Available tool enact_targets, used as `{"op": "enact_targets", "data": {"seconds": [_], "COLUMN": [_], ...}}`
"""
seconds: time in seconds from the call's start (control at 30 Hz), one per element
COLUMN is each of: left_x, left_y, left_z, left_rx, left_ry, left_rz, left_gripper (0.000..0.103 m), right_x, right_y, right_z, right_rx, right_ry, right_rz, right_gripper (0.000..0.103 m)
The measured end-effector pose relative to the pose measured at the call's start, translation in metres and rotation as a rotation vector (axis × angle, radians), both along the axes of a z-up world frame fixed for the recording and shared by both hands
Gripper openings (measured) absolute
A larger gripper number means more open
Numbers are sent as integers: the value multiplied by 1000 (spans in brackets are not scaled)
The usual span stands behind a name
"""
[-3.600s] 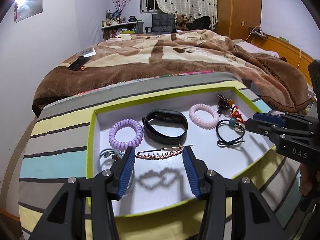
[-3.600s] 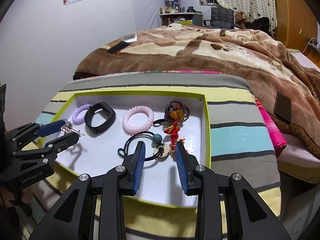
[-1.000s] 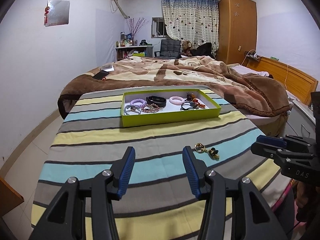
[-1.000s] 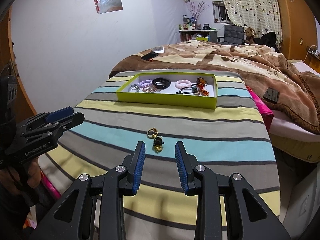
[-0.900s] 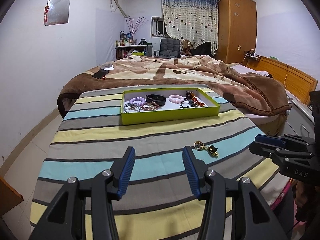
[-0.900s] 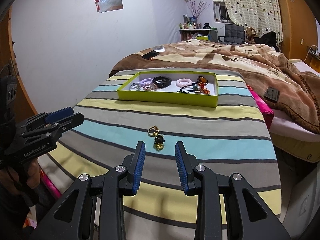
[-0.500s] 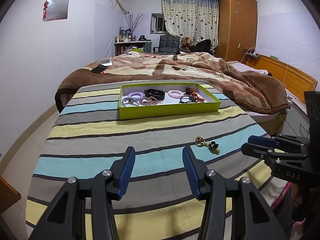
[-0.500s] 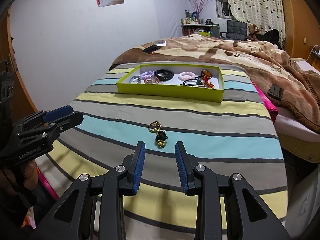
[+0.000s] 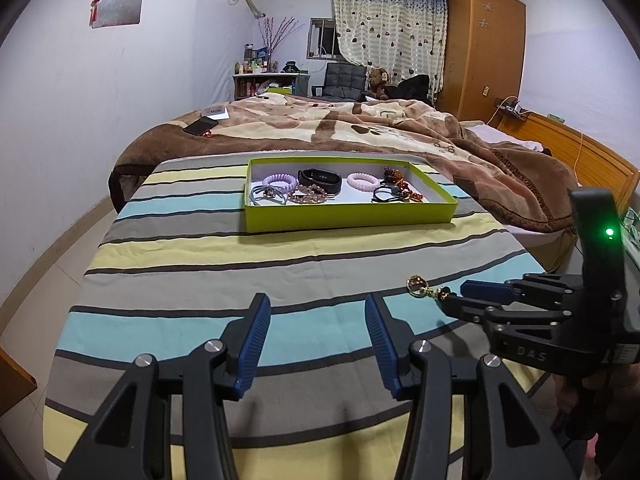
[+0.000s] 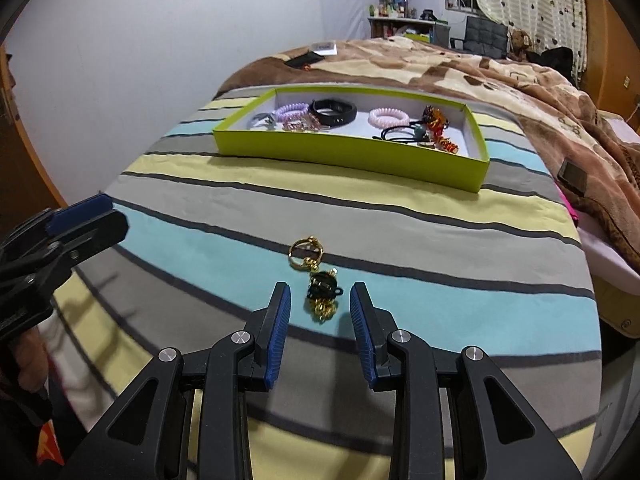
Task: Organize jewelry
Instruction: 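Grasp the gold-and-black charm with the right gripper and lift it, then grasp the gold ring with the left gripper while the right gripper holds the charm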
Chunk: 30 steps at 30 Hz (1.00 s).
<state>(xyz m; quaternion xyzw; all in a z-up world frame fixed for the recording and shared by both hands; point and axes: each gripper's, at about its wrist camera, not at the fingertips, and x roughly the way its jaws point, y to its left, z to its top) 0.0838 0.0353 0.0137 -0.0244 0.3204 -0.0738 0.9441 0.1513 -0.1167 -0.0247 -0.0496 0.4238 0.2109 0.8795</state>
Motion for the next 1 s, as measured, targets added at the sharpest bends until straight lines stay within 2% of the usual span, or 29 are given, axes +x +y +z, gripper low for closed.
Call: {"op": "enact_targets", "data": {"seconds": [0.13, 0.23, 0.63, 1.0], "left_x": [5, 9, 34, 60], "left_y": [0, -2, -34, -79], "left_z": [-2, -3, -9, -27], "left_rx": [-3, -8, -22, 25], "left_ry": [9, 17, 69, 176], "left_rz": [-2, -8, -100, -182], "left_gripper": [51, 51, 51, 51], "right_x": [5, 3, -2, -1], "right_y": [3, 4, -28, -58], "right_z": [-4, -5, 11, 13], "right_rx": [-23, -32, 47, 97], "right_ry": [15, 10, -27, -27], "right_rz": [2, 10, -60, -116], "right_gripper": [32, 18, 17, 17]}}
